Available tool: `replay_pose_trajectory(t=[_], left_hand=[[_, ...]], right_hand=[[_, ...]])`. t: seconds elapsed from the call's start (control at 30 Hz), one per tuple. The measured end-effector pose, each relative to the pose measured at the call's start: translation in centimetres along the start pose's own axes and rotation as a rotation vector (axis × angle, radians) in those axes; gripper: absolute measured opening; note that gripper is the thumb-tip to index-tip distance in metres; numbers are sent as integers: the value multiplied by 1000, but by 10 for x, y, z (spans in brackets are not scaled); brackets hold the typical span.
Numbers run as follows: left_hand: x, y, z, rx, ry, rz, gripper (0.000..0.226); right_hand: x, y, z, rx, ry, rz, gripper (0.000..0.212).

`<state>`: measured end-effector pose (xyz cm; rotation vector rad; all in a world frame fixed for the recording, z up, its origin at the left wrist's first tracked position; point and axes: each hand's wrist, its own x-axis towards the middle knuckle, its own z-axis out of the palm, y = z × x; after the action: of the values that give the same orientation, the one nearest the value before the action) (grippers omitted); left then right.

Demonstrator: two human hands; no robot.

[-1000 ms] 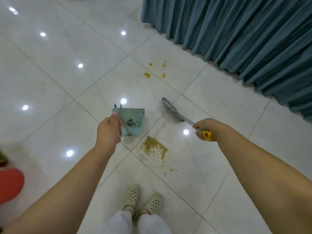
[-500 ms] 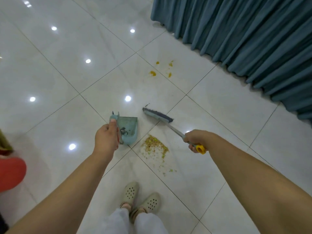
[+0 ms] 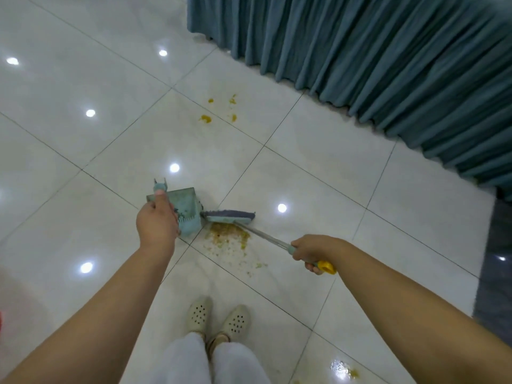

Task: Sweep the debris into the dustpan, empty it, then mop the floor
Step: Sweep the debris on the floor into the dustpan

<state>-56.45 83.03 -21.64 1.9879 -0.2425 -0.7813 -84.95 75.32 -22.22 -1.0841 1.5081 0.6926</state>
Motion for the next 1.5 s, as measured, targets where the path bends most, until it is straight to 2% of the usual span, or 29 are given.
replay_pose_trajectory(t=[0.13, 0.47, 0.7, 0.93, 1.2, 1.33, 1.5], left_hand=[[-11, 3, 8, 21, -26, 47, 50], [-8, 3, -4, -10, -127, 87, 50], [5, 0, -19, 6, -191, 84, 52], [43, 4, -58, 31, -296, 43, 47], [97, 17, -140, 135, -476, 51, 49], [118, 24, -170, 182, -540, 99, 51], [123, 27, -184, 257, -625, 177, 54]], right_hand=[[-18, 26, -8, 130, 20, -24, 40], [-19, 68, -18, 593, 189, 70, 35], [-13, 71, 26, 713, 173, 213, 32], [-27, 29, 122, 767, 125, 231, 34], [-42, -67, 224, 780, 83, 241, 34], [-52, -95, 251, 781, 129, 223, 32], [-76, -86, 272, 907, 220, 204, 32]])
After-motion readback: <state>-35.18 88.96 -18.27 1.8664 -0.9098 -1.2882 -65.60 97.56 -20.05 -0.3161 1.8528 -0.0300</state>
